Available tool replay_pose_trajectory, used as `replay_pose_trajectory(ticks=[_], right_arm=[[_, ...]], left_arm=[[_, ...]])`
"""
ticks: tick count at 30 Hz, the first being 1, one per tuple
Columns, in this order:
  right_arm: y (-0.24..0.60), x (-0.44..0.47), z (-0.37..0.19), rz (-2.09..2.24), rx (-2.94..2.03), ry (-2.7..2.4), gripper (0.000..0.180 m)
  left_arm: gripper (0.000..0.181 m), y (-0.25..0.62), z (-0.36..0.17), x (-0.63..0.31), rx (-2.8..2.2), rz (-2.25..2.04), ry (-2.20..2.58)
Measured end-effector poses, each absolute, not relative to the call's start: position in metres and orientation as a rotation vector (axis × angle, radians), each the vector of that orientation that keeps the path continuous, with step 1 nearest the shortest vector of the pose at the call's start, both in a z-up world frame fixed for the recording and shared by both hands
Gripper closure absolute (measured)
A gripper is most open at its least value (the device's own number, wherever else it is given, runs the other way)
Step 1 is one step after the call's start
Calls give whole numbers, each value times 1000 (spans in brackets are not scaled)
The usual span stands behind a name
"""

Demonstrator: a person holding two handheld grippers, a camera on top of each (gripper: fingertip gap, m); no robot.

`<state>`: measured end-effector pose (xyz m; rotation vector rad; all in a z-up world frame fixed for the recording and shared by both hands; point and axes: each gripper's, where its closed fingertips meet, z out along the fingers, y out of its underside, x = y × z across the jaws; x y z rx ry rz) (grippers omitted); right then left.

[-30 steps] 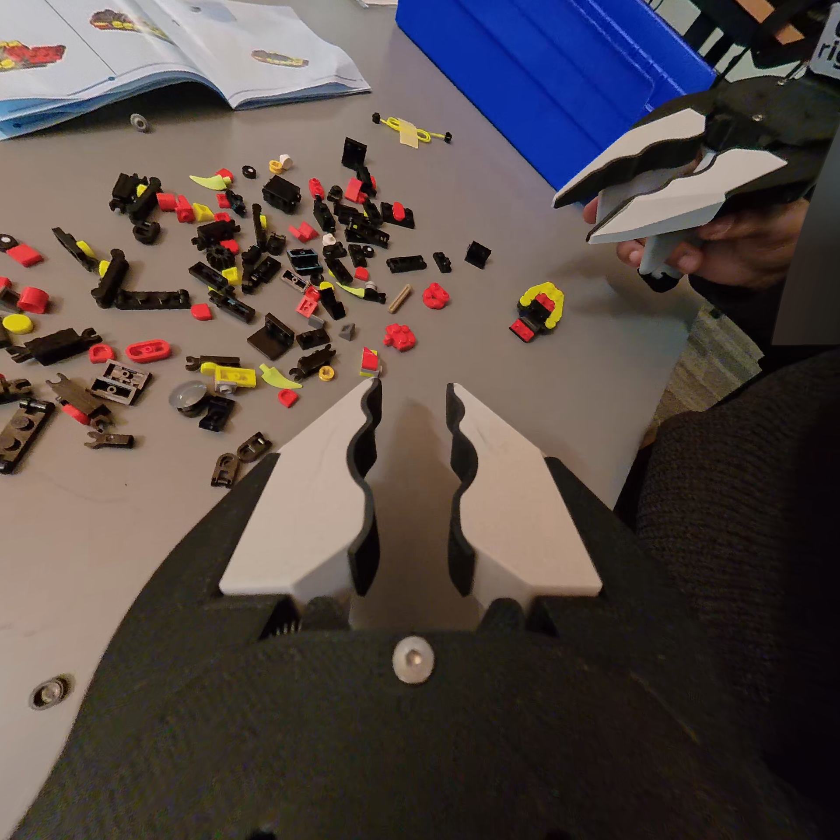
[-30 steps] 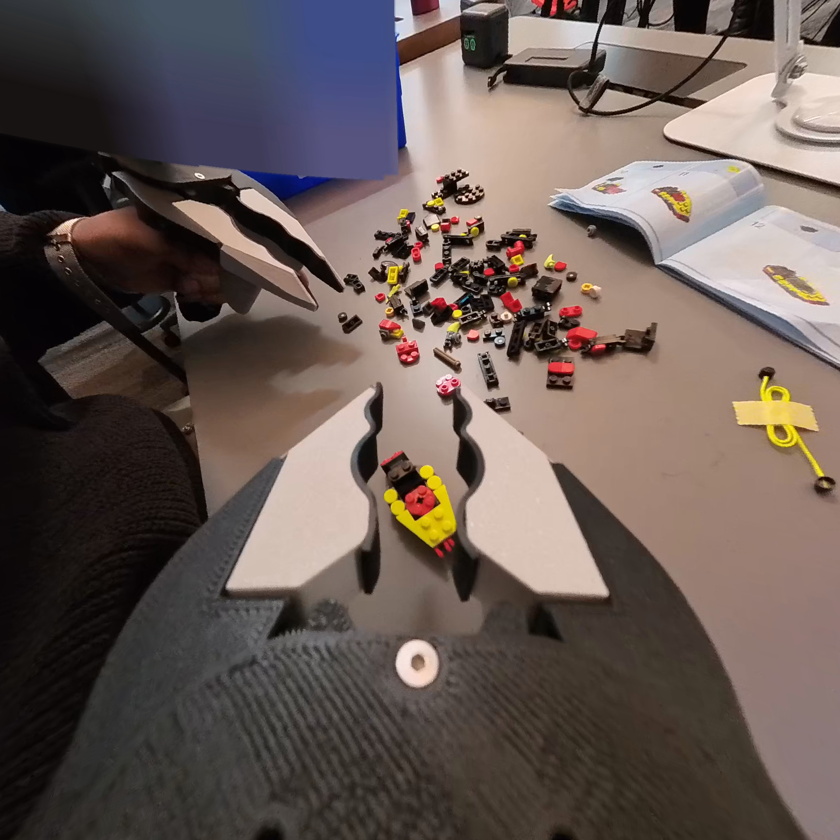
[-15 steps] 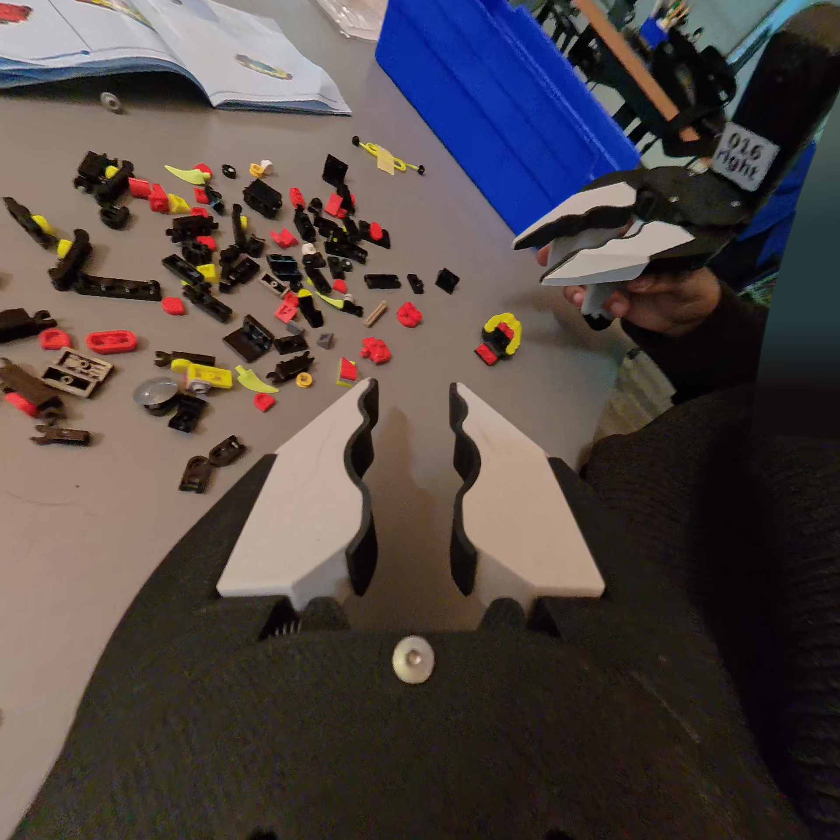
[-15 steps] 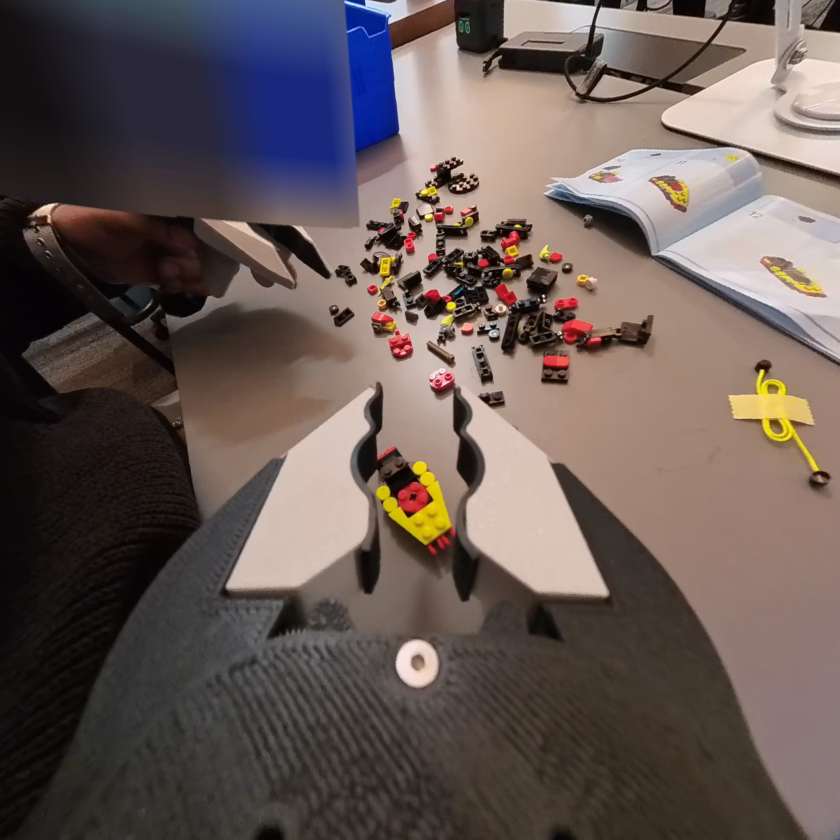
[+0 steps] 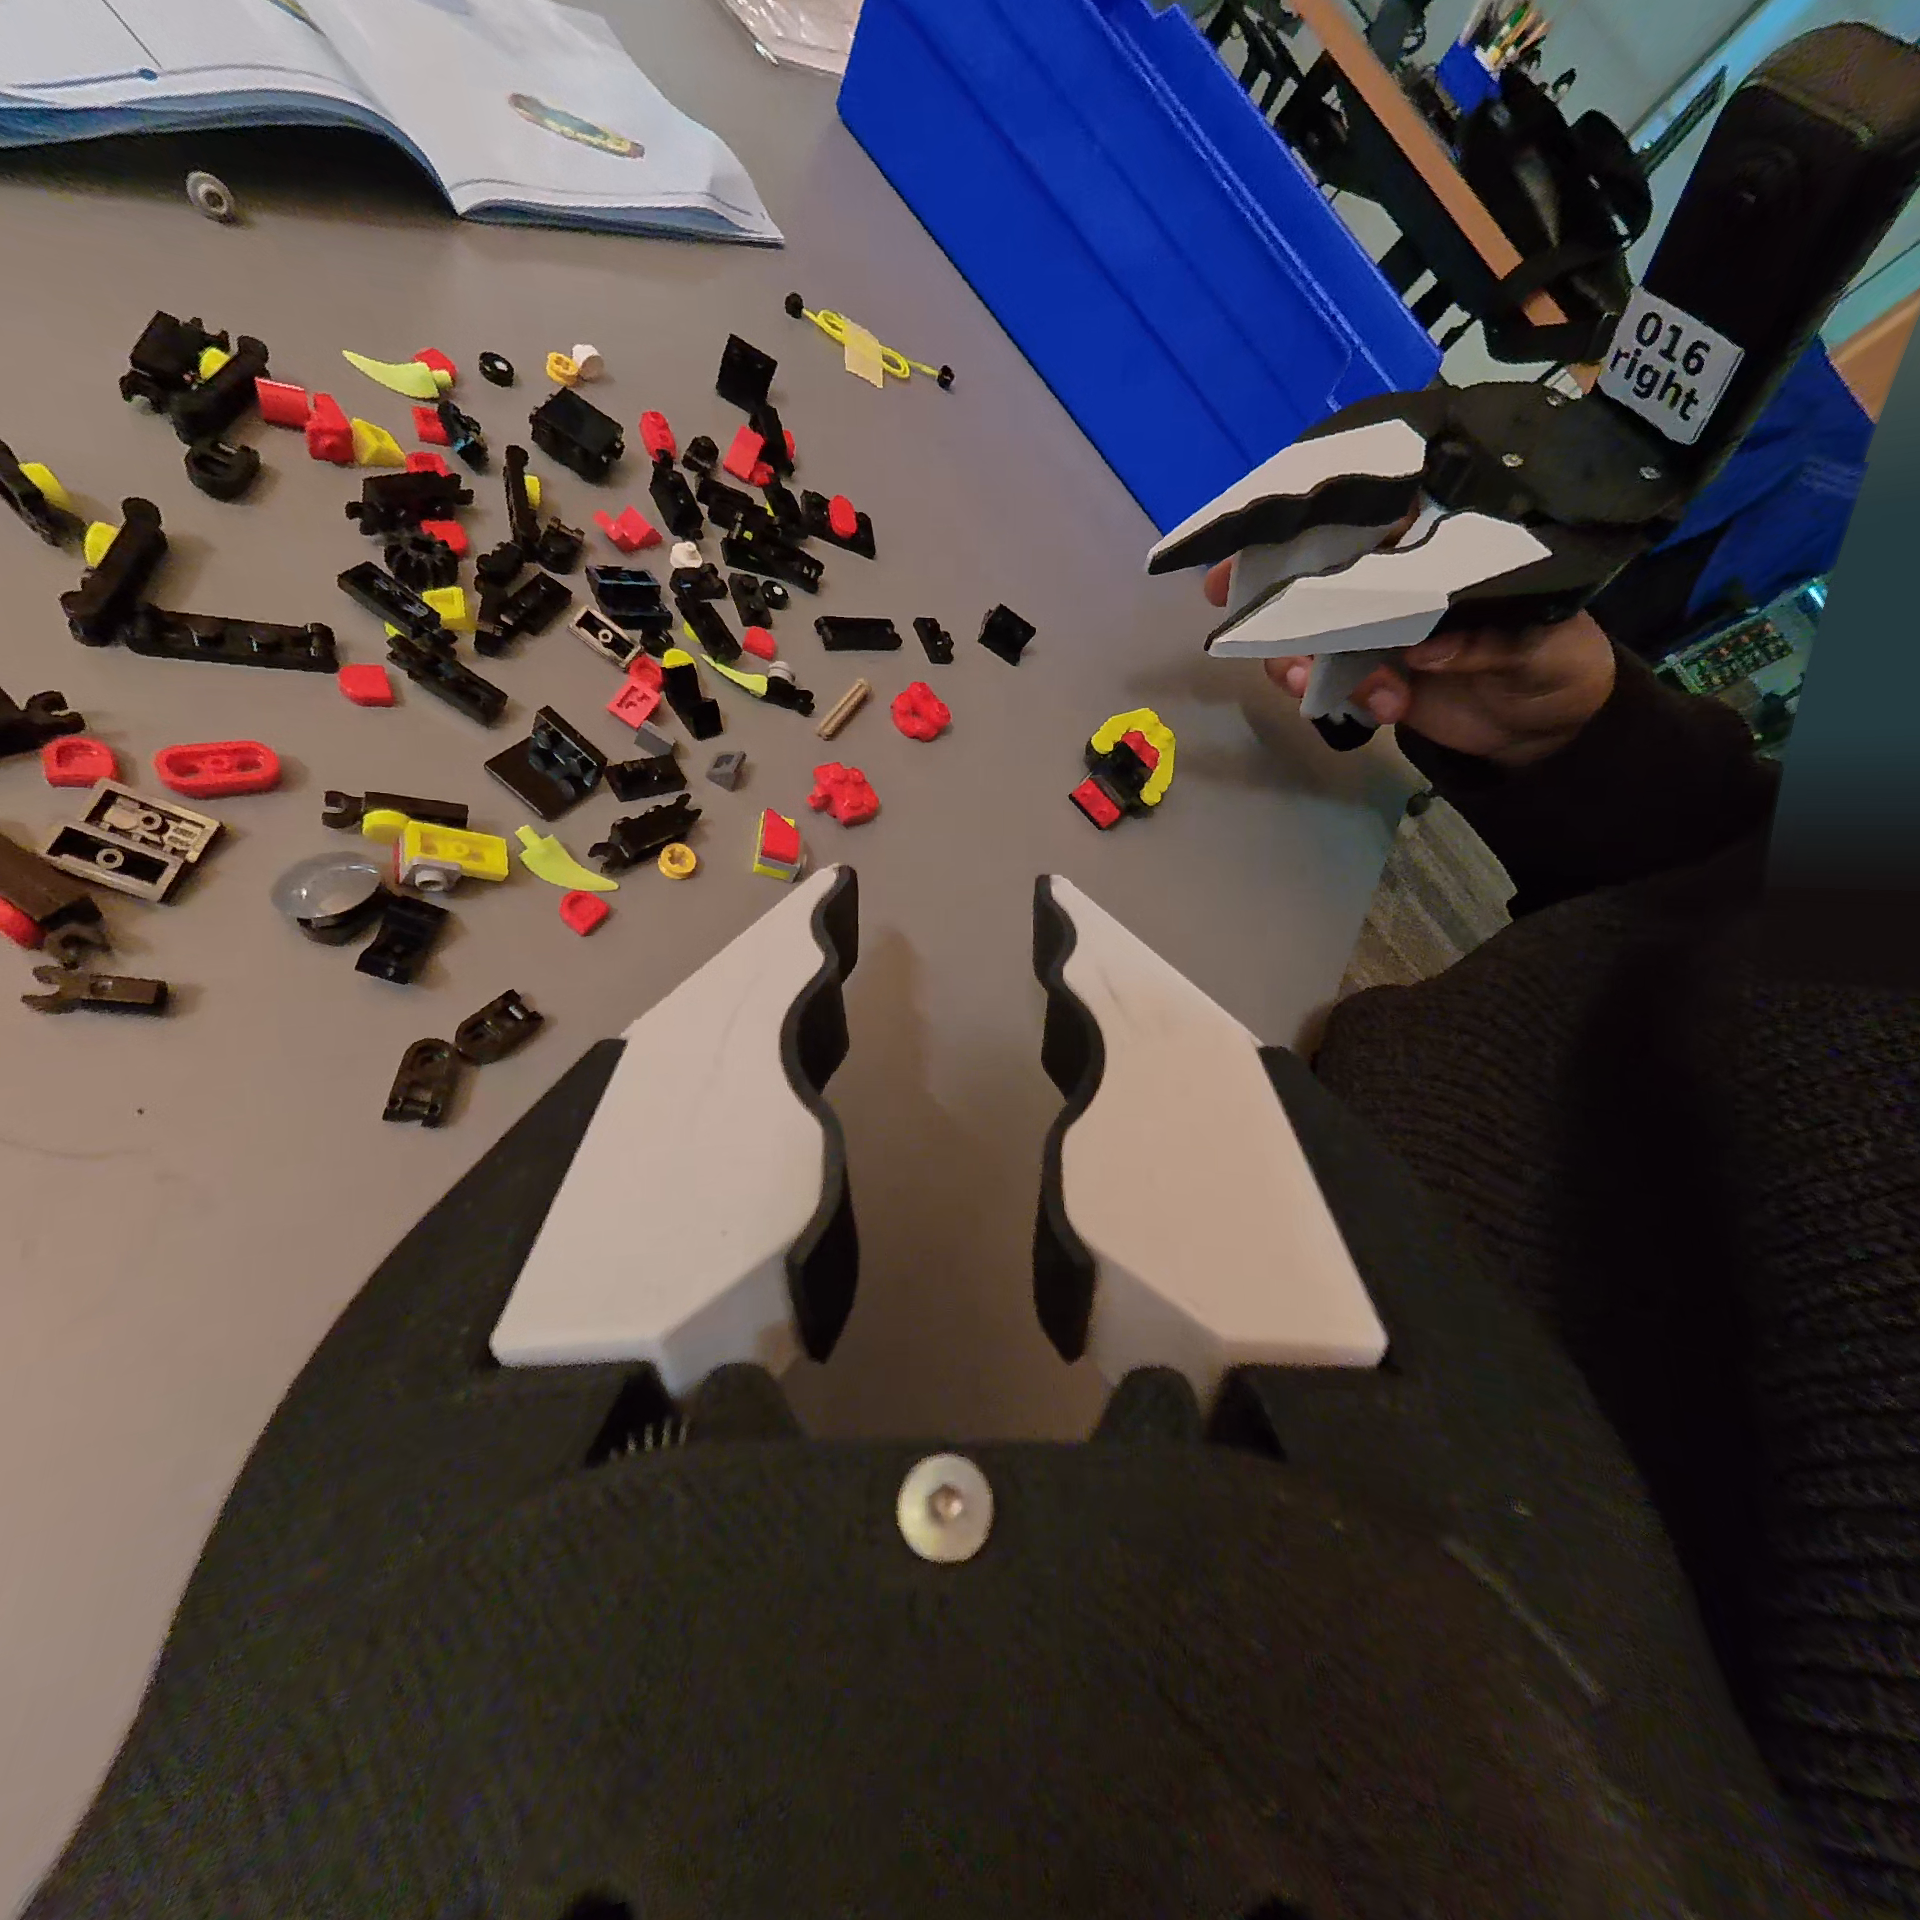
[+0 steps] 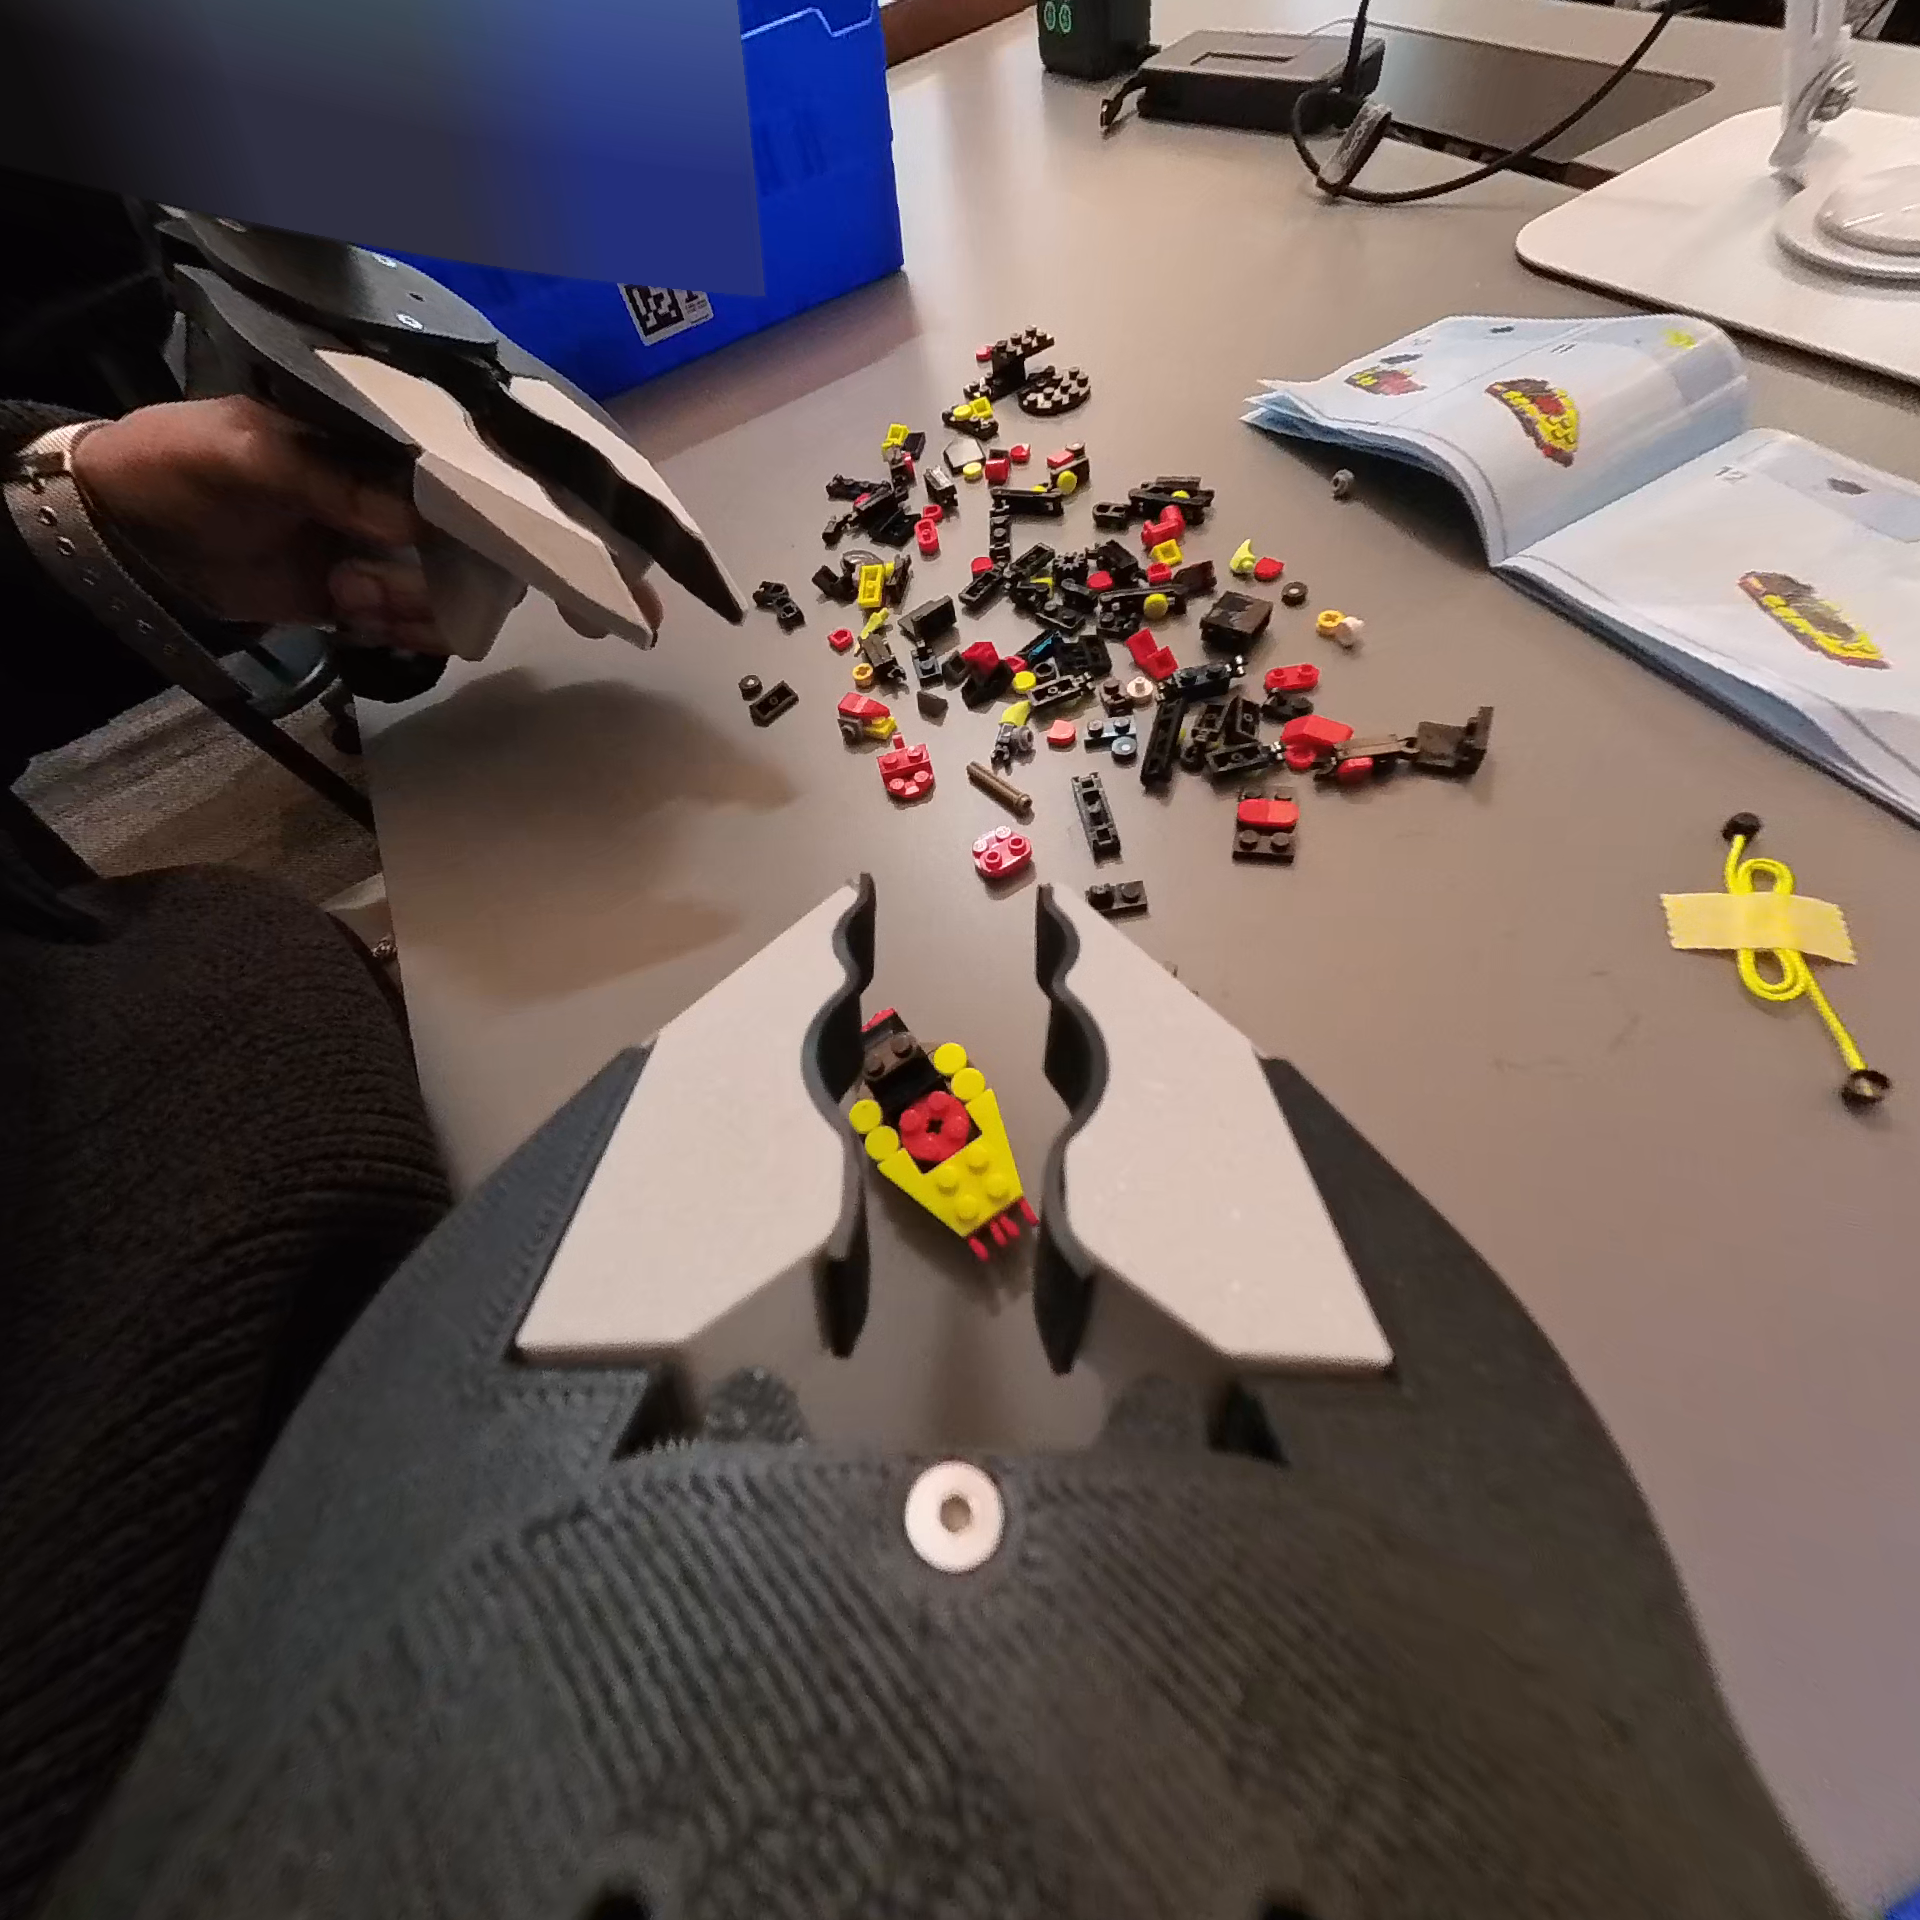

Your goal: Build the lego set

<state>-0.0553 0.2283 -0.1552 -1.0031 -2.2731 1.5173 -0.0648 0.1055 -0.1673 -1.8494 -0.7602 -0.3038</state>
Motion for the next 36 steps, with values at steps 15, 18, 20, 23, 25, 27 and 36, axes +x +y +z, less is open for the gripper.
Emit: replay_pose_trajectory(ticks=[15, 18, 20, 23, 25, 27, 36], right_arm=[[229, -57, -158, 1501, -1013, -2282, 150], [230, -59, -159, 1498, -1019, -2278, 150], [231, -61, -161, 1501, -1029, -2278, 150], [231, -63, -160, 1517, -1028, -2279, 151], [230, -64, -157, 1548, -1029, -2268, 151], [231, -67, -155, 1558, -1039, -2255, 151], [247, -75, -156, 1587, -1156, -2189, 151]], left_arm=[[149, 101, -167, -72, -1848, -264, -773], [154, 88, -163, -95, -1857, -96, -774], [155, 77, -163, -119, -1908, 84, -701], [145, 53, -178, -172, -2133, 362, -555], [142, 50, -180, -199, -2222, 388, -408], [140, 47, -186, -214, -2315, 257, -313], [155, 37, -198, -222, -2576, 27, -45]])
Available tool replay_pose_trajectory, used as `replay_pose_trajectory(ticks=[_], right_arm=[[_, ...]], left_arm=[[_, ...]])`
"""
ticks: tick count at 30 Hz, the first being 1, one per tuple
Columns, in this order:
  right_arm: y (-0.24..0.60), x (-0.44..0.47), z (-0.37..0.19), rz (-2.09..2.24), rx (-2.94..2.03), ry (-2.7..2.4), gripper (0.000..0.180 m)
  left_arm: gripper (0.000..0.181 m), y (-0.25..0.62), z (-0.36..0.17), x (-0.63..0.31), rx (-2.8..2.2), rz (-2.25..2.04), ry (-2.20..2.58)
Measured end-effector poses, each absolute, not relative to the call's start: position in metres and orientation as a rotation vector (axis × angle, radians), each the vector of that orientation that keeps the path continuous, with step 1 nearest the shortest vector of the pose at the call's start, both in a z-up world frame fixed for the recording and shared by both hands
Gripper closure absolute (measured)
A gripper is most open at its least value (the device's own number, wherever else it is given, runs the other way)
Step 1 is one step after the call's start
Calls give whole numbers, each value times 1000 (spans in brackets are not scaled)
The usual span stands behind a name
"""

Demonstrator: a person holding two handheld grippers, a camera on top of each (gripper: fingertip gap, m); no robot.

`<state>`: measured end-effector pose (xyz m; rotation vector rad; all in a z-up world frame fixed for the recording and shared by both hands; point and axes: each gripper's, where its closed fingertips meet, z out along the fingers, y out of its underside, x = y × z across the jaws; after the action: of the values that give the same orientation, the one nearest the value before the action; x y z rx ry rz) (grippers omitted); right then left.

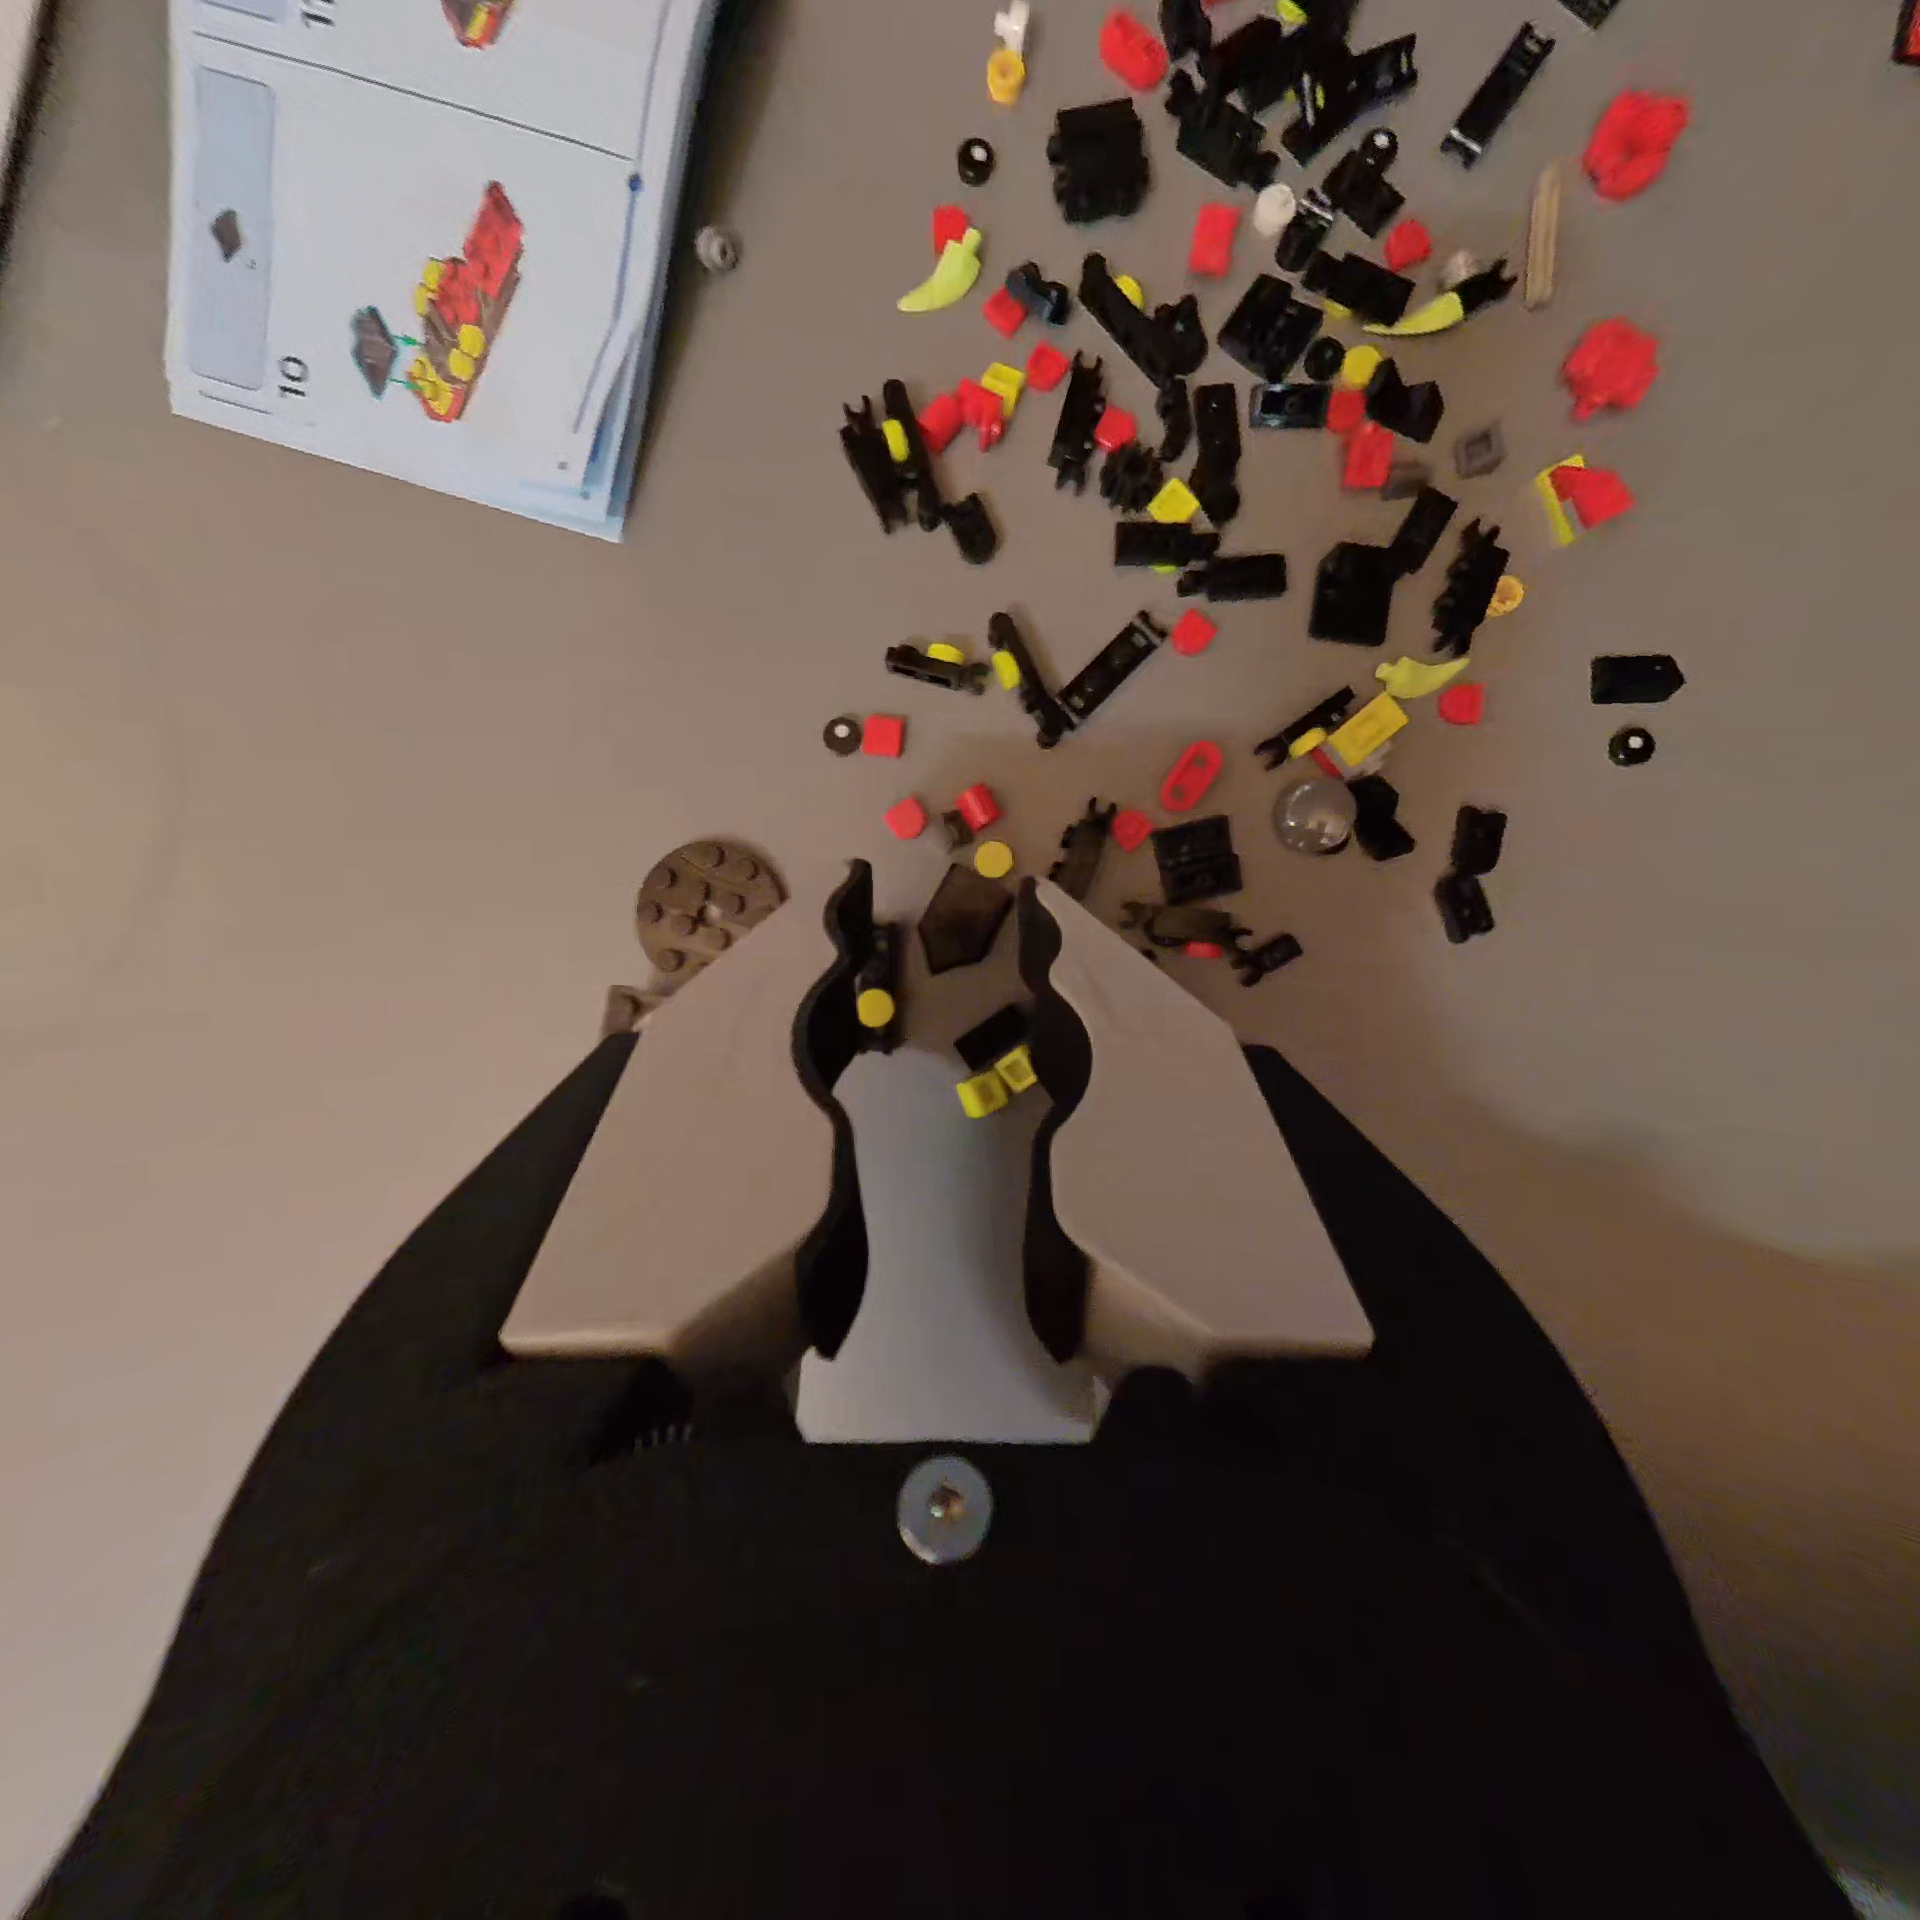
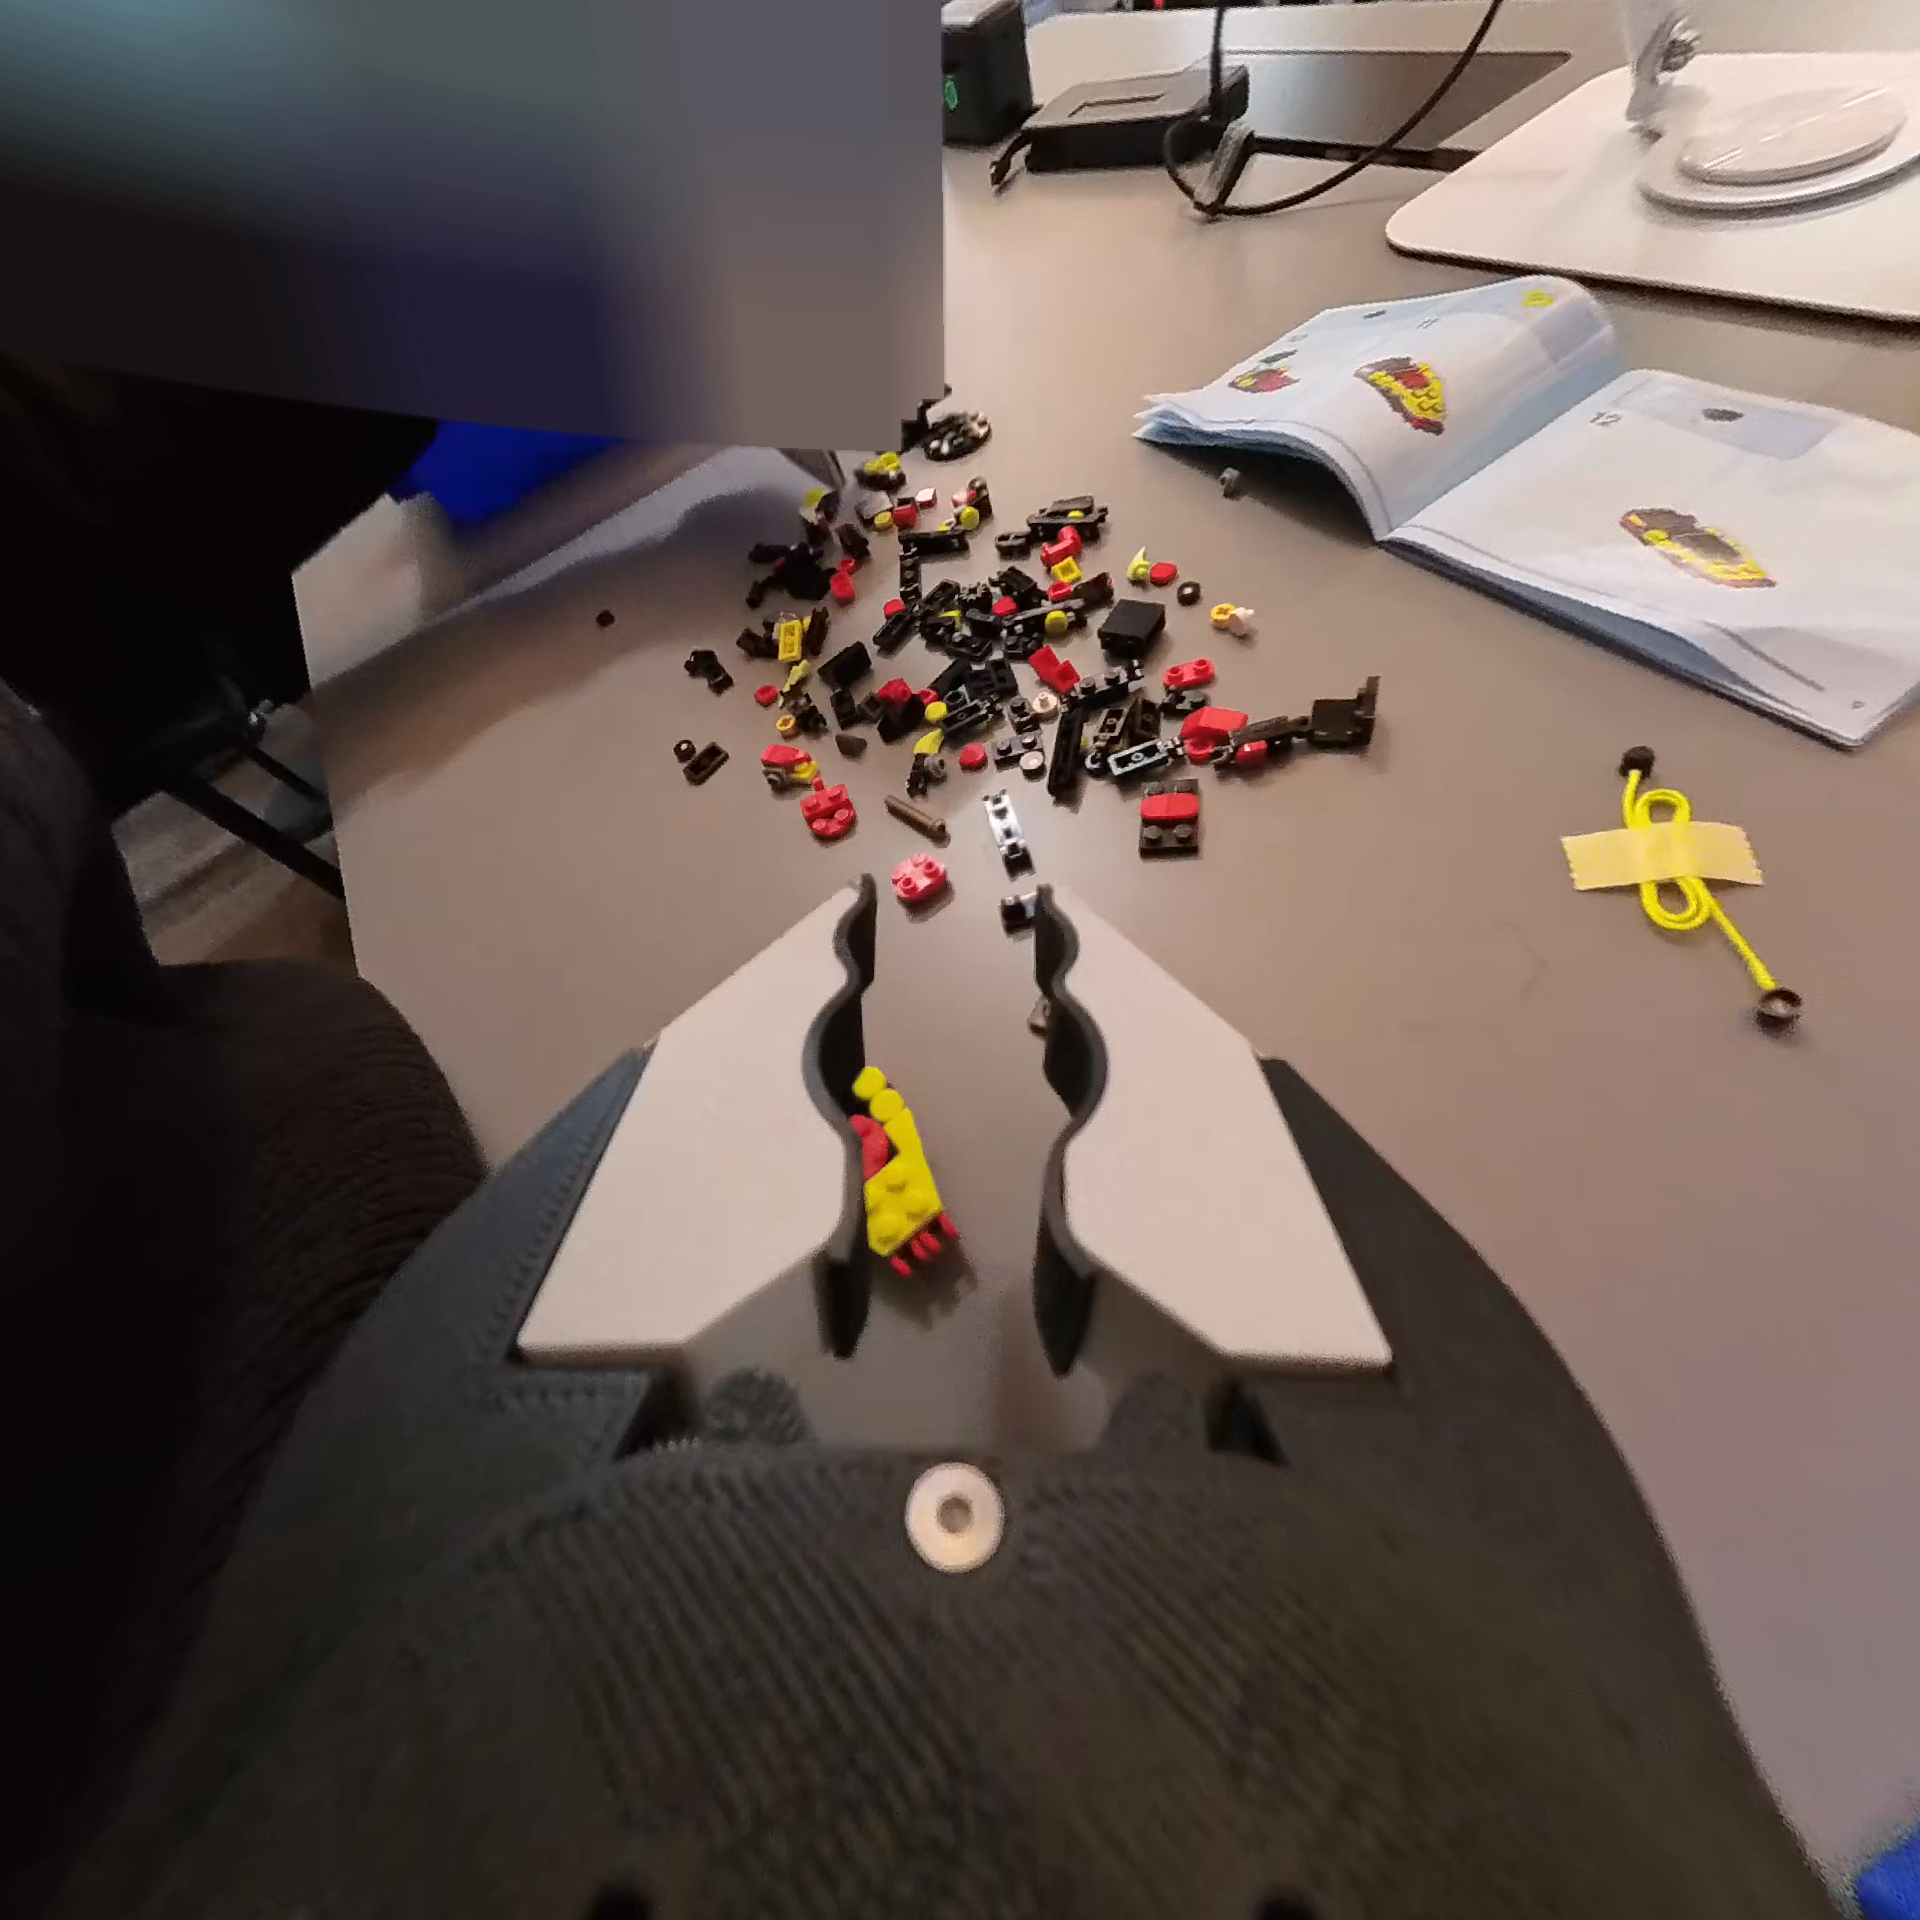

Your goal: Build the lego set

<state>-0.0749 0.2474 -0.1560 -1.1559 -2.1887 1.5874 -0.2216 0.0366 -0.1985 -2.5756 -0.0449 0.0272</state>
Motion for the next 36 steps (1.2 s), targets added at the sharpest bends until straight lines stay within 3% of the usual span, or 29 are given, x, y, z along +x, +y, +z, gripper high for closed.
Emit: replay_pose_trajectory(ticks=[5, 10, 15, 20, 26, 32, 36], right_arm=[[249, -75, -149, 1659, -1180, -2155, 151], [244, -71, -146, 1675, -1155, -2163, 151], [243, -67, -145, 1642, -1118, -2170, 152], [241, -65, -144, 1623, -1091, -2177, 152], [240, -64, -145, 1621, -1102, -2181, 153], [239, -66, -150, 1600, -1107, -2195, 153], [240, -67, -152, 1583, -1111, -2204, 153]], left_arm=[[156, 31, -220, -218, -2654, 88, -38], [181, 37, -220, -213, -2639, 124, -26], [180, 41, -214, -211, -2627, 233, -16], [152, 36, -210, -217, -2618, 253, -163], [172, 31, -219, -218, -2602, 149, -325], [161, 30, -218, -219, -2625, 200, -301], [169, 31, -220, -218, -2612, 146, -391]])
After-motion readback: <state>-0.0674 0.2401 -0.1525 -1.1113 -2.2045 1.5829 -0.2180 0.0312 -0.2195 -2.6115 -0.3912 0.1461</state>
